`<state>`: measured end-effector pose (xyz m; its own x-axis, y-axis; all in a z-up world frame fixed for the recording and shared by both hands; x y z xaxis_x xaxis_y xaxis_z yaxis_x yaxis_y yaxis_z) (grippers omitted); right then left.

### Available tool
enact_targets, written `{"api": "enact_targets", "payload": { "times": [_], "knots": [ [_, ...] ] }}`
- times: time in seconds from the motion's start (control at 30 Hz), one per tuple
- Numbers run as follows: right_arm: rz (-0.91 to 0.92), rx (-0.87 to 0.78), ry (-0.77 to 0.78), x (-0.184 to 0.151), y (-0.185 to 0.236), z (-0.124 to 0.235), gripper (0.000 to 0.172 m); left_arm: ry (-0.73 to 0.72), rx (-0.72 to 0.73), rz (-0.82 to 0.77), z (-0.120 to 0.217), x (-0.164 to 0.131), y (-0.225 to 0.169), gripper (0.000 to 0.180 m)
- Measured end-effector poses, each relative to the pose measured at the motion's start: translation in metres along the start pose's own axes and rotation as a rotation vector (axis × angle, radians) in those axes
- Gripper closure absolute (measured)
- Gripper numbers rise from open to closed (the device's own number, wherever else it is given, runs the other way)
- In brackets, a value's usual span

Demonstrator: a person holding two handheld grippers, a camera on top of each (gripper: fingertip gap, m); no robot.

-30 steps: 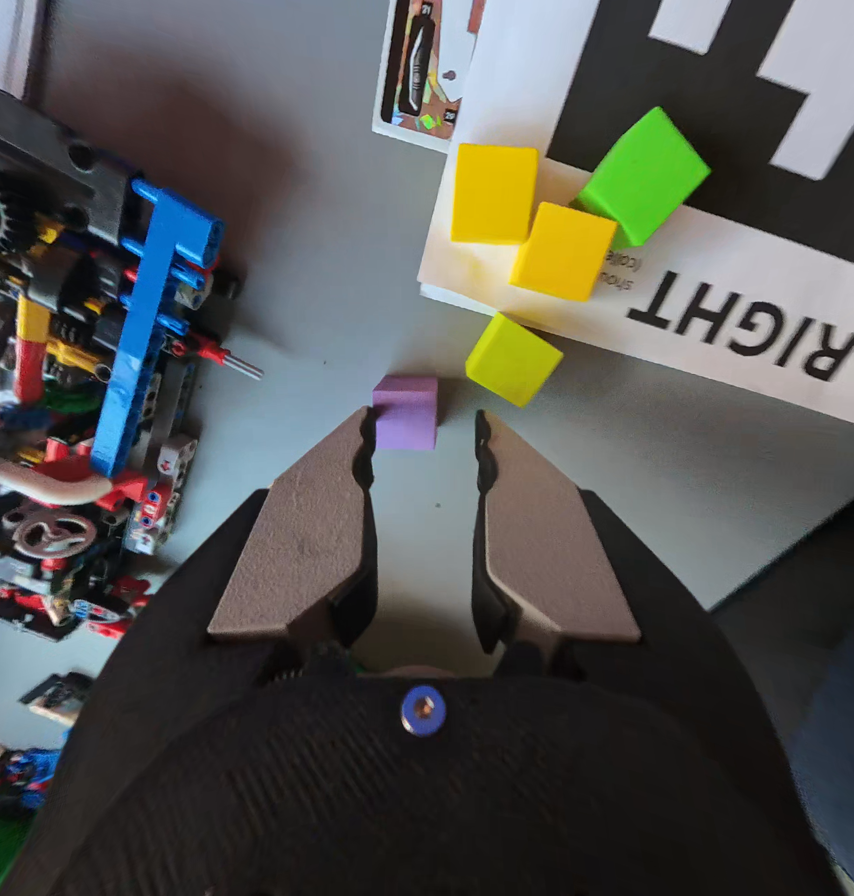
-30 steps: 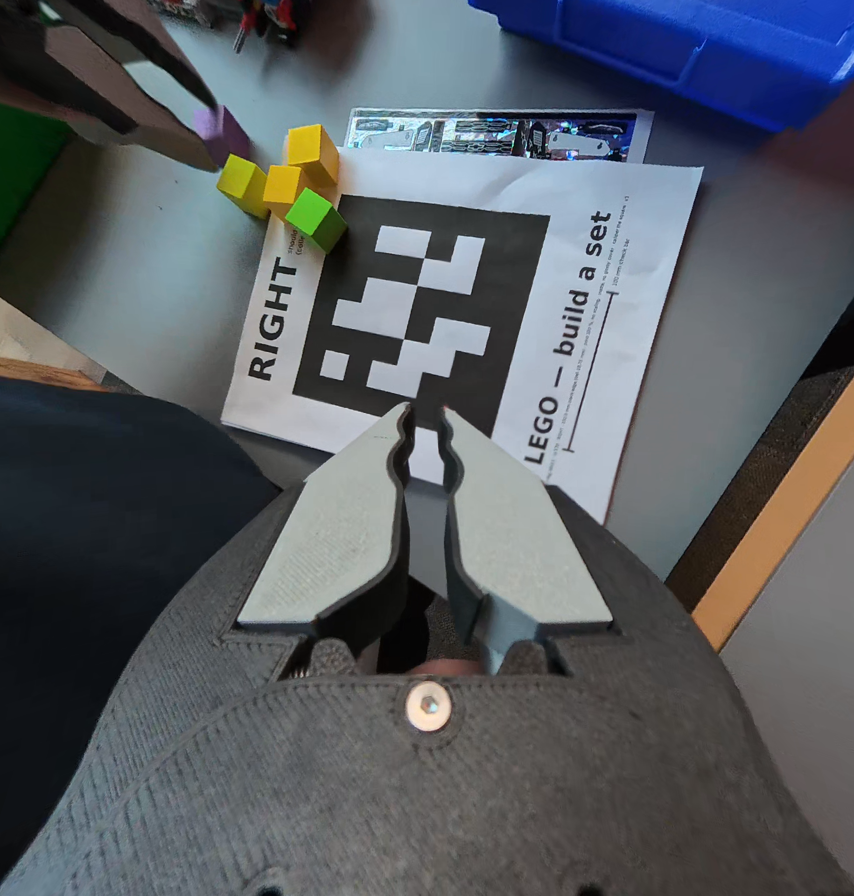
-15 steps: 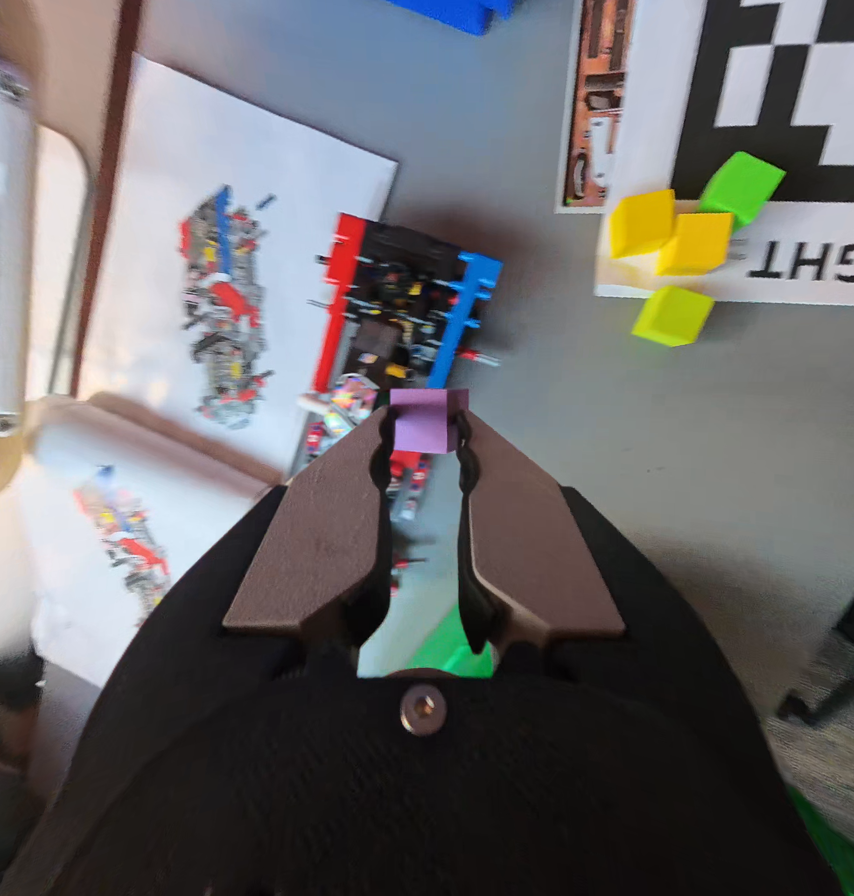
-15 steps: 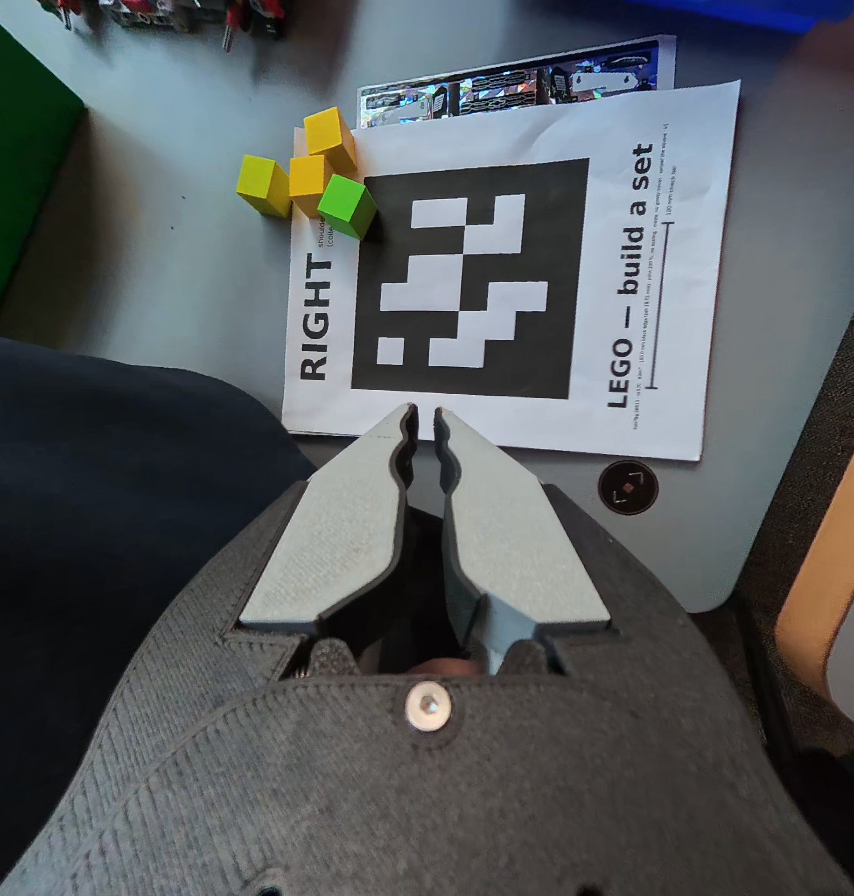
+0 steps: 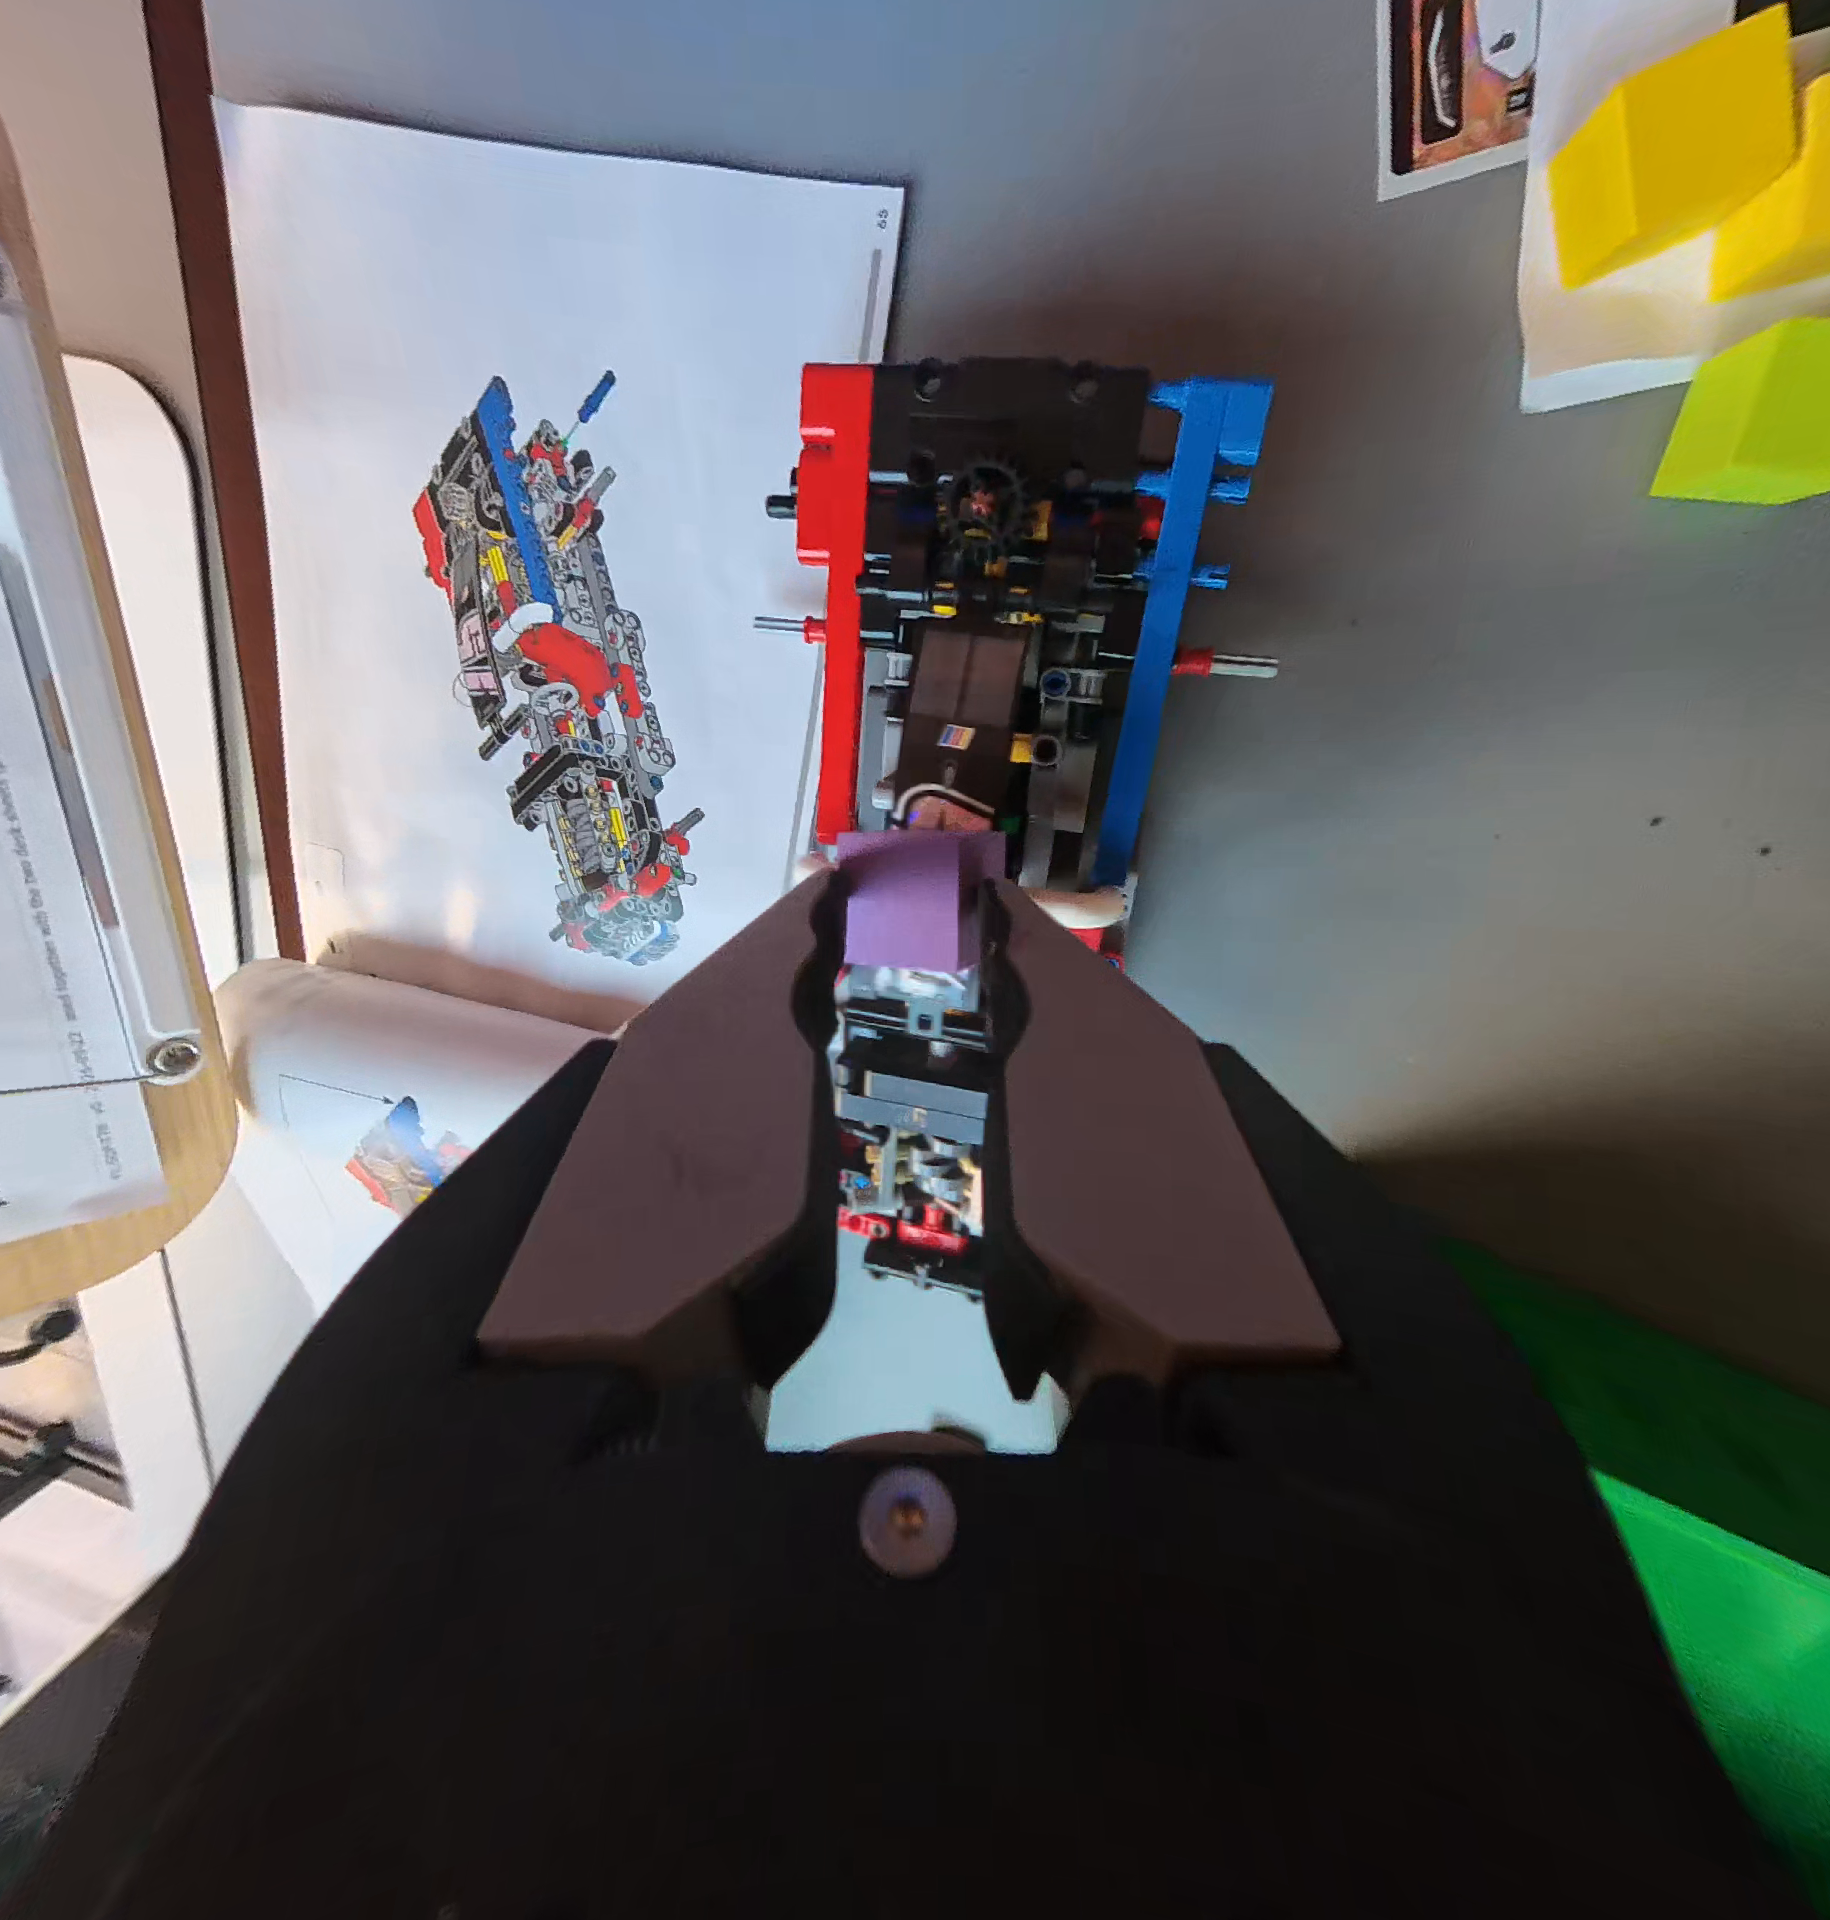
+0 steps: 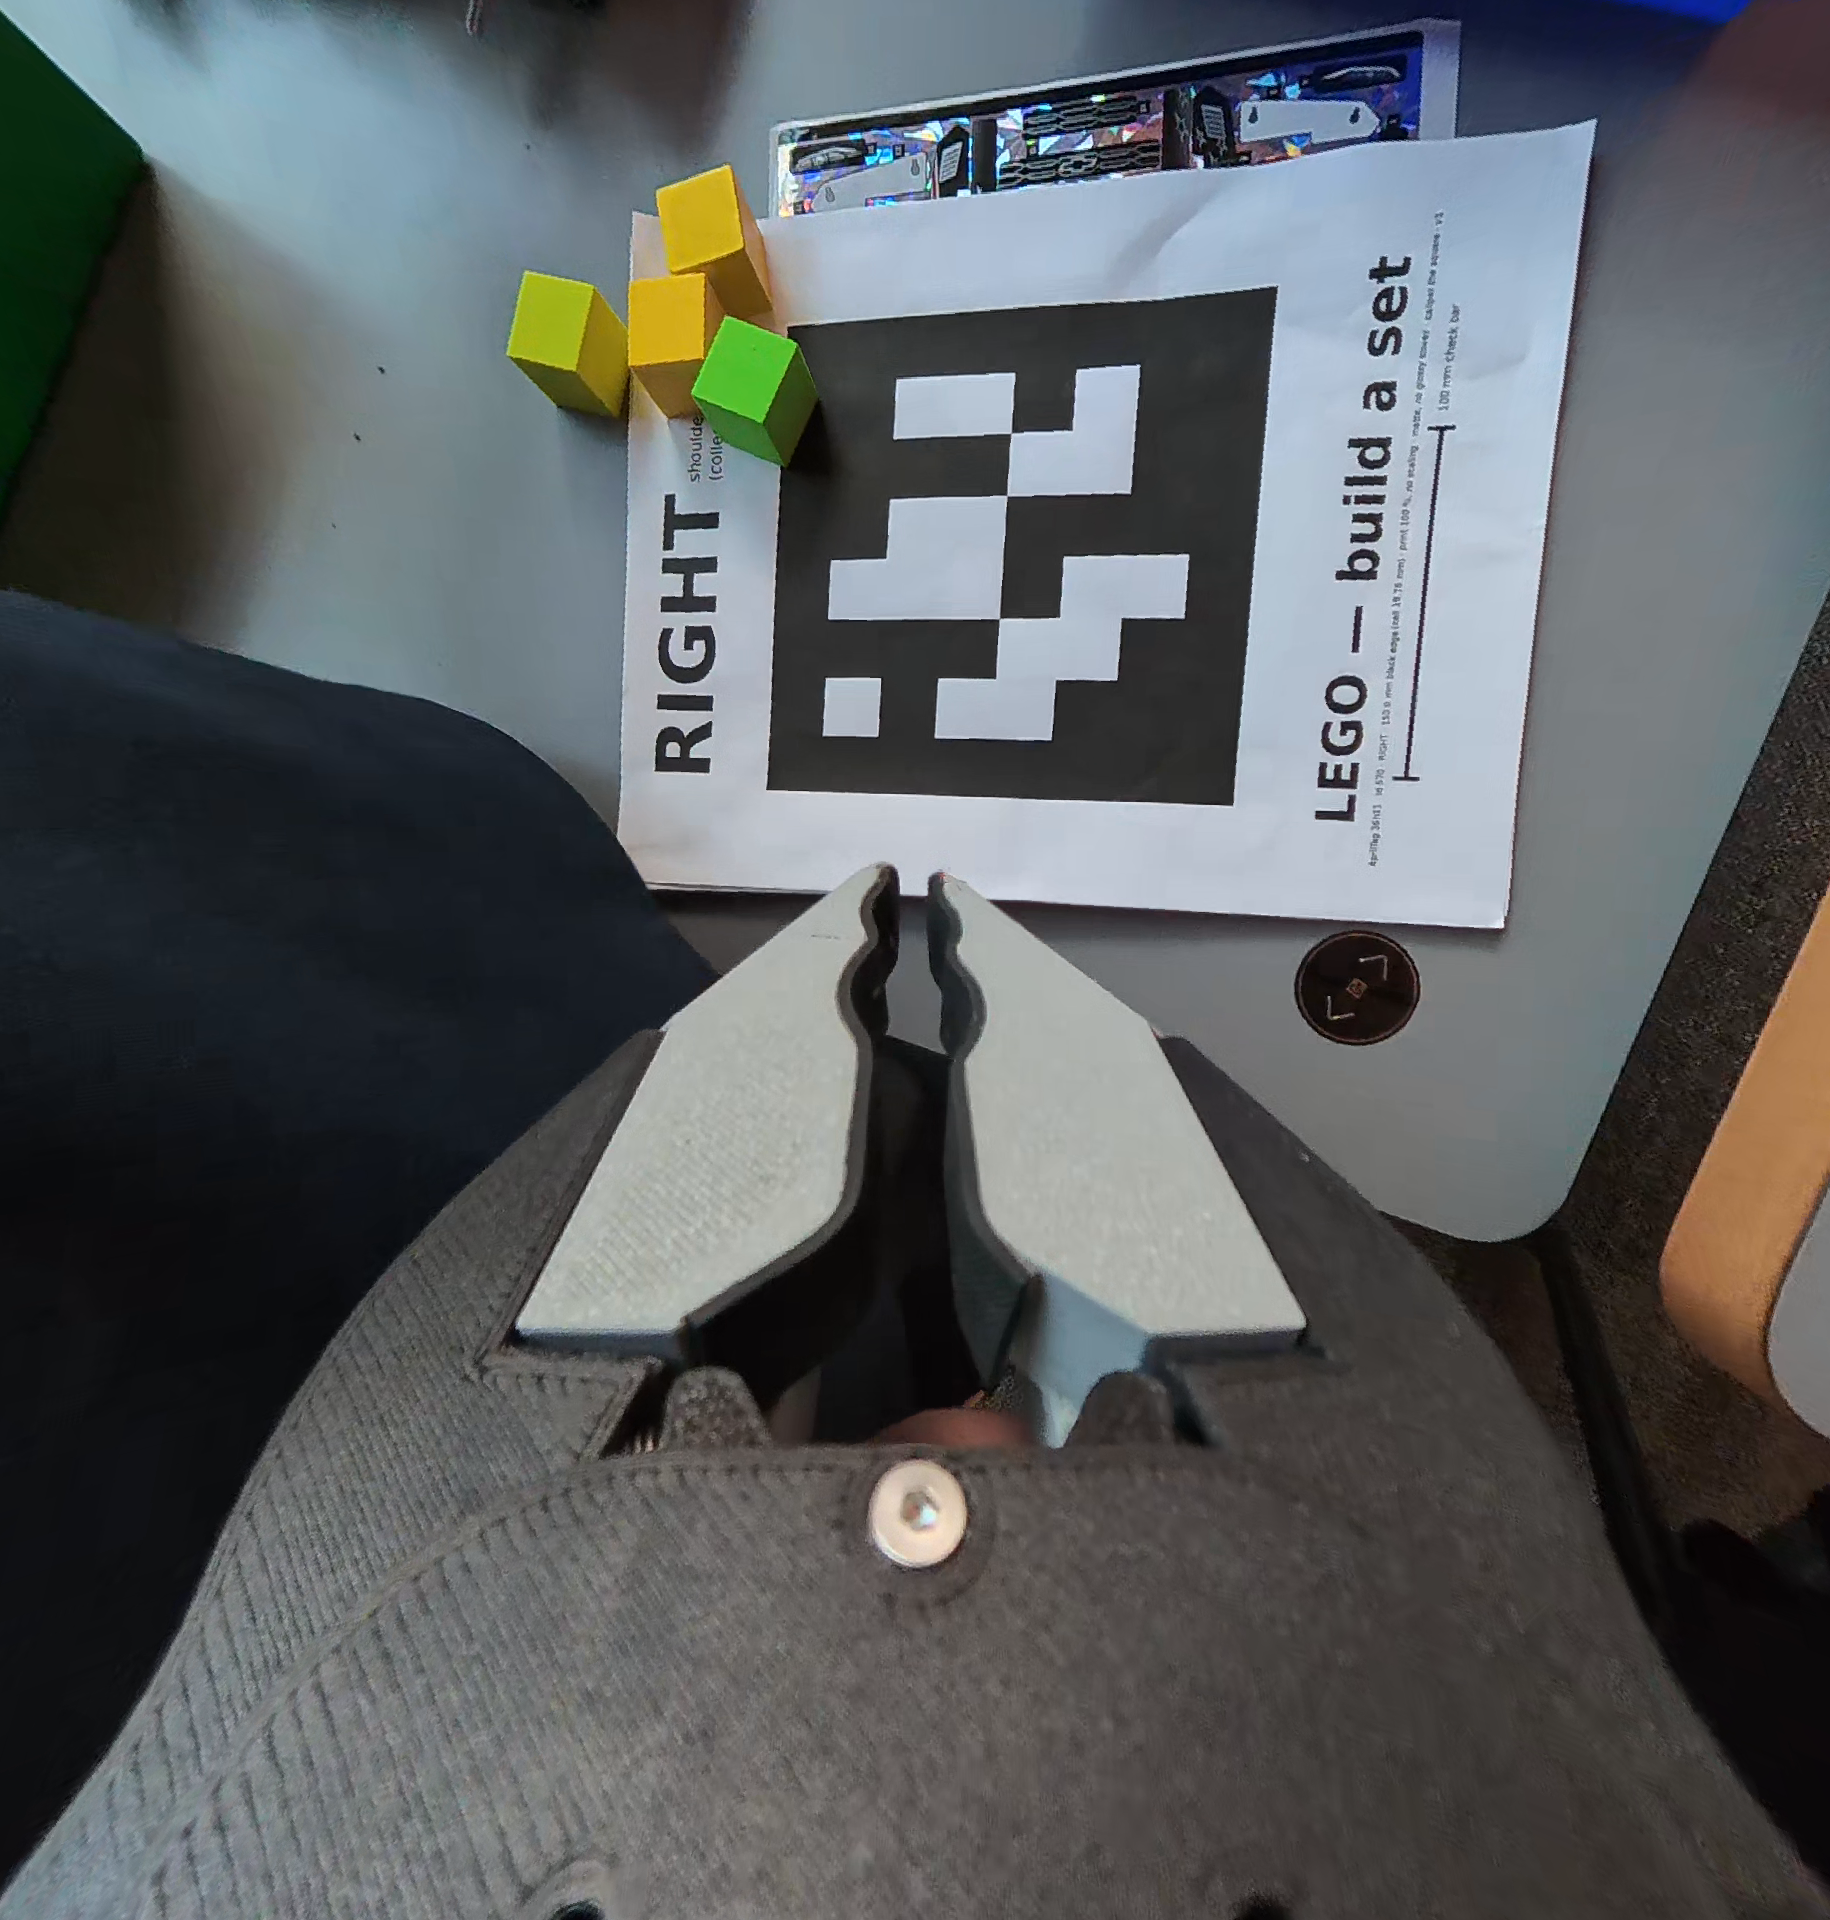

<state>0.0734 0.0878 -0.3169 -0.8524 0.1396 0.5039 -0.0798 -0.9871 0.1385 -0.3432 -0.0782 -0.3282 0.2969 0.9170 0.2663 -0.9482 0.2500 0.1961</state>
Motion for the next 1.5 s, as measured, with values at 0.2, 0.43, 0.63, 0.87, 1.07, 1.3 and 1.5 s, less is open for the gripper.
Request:
{"api": "enact_targets", "payload": {
  "times": [0.2,0.43,0.63,0.87,1.07,1.3,1.5],
  "knots": [
    [0.003,-0.005,-0.007,-0.002,0.001,0.004,0.169,0.024,-0.011,-0.084,-0.002,0.001,0.003,0.157],
    [-0.001,-0.004,-0.018,-0.002,-0.001,0.006,0.170,0.027,-0.007,-0.124,-0.003,-0.005,-0.001,0.134],
    [0.003,0.003,-0.017,-0.003,-0.003,0.006,0.170,0.000,0.015,-0.112,0.002,-0.005,0.001,0.156],
    [-0.003,0.004,-0.020,-0.005,-0.003,0.006,0.170,-0.031,-0.015,-0.102,0.012,-0.005,0.004,0.146],
    [-0.010,0.003,-0.010,-0.012,-0.002,0.006,0.170,0.076,-0.035,-0.028,0.000,-0.008,0.012,0.135],
    [-0.022,-0.005,-0.014,-0.016,-0.003,0.009,0.170,0.087,-0.083,-0.031,-0.006,-0.008,0.011,0.155],
    [-0.029,-0.008,-0.018,-0.018,-0.004,0.010,0.170,0.093,-0.086,-0.057,-0.005,-0.009,0.009,0.156]
  ]
}}
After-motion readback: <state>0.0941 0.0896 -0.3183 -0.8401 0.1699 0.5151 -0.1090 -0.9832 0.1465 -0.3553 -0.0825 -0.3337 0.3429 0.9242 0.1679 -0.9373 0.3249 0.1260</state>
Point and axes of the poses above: each gripper's, where its closed fingertips meet, z back along the fingers, x out of its top, y = z × x across the jaws, the point moved 10 cm from there along z, back along the fingers, and after that the axes turned 5 degrees about z, right-handed, at the moved point
